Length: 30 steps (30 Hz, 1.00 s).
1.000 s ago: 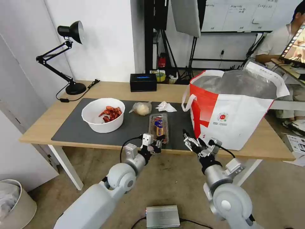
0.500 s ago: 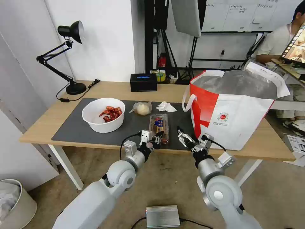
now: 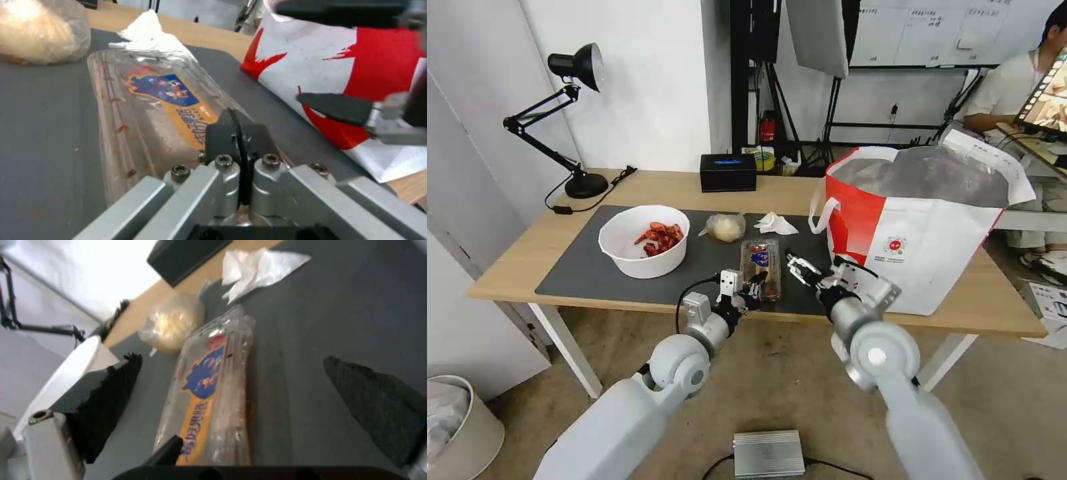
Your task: Pick up the trash from the table and place it into the takeout bag.
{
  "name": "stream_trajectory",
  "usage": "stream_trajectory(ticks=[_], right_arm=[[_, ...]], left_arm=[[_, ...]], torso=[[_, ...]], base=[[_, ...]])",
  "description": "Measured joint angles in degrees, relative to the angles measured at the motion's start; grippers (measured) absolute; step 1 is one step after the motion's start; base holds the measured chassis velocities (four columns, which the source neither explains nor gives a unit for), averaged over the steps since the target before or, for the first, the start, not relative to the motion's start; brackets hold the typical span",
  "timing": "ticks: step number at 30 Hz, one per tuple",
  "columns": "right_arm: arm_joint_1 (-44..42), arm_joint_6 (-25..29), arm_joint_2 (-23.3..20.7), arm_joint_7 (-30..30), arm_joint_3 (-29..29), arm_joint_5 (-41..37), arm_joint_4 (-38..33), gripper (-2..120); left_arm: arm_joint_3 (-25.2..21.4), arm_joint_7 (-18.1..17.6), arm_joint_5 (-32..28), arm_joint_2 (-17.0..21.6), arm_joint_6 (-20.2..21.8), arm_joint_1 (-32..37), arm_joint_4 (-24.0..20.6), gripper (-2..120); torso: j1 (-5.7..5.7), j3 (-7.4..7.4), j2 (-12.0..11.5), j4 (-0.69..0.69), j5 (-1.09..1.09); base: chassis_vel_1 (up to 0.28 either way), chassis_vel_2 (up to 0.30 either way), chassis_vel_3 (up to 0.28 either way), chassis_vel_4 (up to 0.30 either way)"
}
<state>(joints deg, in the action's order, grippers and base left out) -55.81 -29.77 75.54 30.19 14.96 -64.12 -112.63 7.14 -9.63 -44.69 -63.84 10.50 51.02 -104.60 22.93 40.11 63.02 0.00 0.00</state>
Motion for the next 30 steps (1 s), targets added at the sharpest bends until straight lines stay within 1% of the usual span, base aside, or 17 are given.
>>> stream_trajectory(ticks=[5, 9, 11, 13, 15, 30], right_arm=[[4.40, -3.20, 1.95, 2.18, -1.49, -1.63, 3.49, 100], [6.29, -5.08, 2.76, 4.02, -1.85, -2.53, 4.97, 100], [8.61, -8.19, 3.51, 7.71, -1.71, -6.14, 6.76, 100], [9.51, -9.26, 3.69, 8.84, -1.52, -7.47, 7.39, 100], [11.08, -11.58, 3.77, 11.01, -1.02, -11.16, 8.49, 100], [13.44, -11.92, 3.93, 10.94, -0.97, -15.06, 12.44, 100]], left_arm=[[-0.20, -0.09, -0.06, 0.02, -0.03, 0.06, 0.03, 0], [-0.24, -0.09, -0.21, 0.02, -0.07, 0.06, 0.05, 0], [-0.37, -0.10, -0.28, 0.07, -0.10, 0.25, 0.03, 0], [-0.48, -0.10, -0.28, 0.08, -0.11, 0.39, 0.01, 0], [-0.86, -0.14, -0.30, 0.09, -0.15, 0.84, -0.18, 0], [-1.41, -0.20, -0.53, 0.45, -0.37, 1.40, -0.69, 0]], torso=[[0.00, 0.00, 0.00, 0.00, 0.00], [0.00, 0.00, 0.00, 0.00, 0.00], [0.00, 0.00, 0.00, 0.00, 0.00], [0.00, 0.00, 0.00, 0.00, 0.00], [0.00, 0.00, 0.00, 0.00, 0.00], [0.00, -0.01, 0.01, 0.00, 0.01]], base=[[0.000, 0.000, 0.000, 0.000], [0.000, 0.000, 0.000, 0.000], [0.000, 0.000, 0.000, 0.000], [0.000, 0.000, 0.000, 0.000], [0.000, 0.000, 0.000, 0.000], [0.000, 0.000, 0.000, 0.000]])
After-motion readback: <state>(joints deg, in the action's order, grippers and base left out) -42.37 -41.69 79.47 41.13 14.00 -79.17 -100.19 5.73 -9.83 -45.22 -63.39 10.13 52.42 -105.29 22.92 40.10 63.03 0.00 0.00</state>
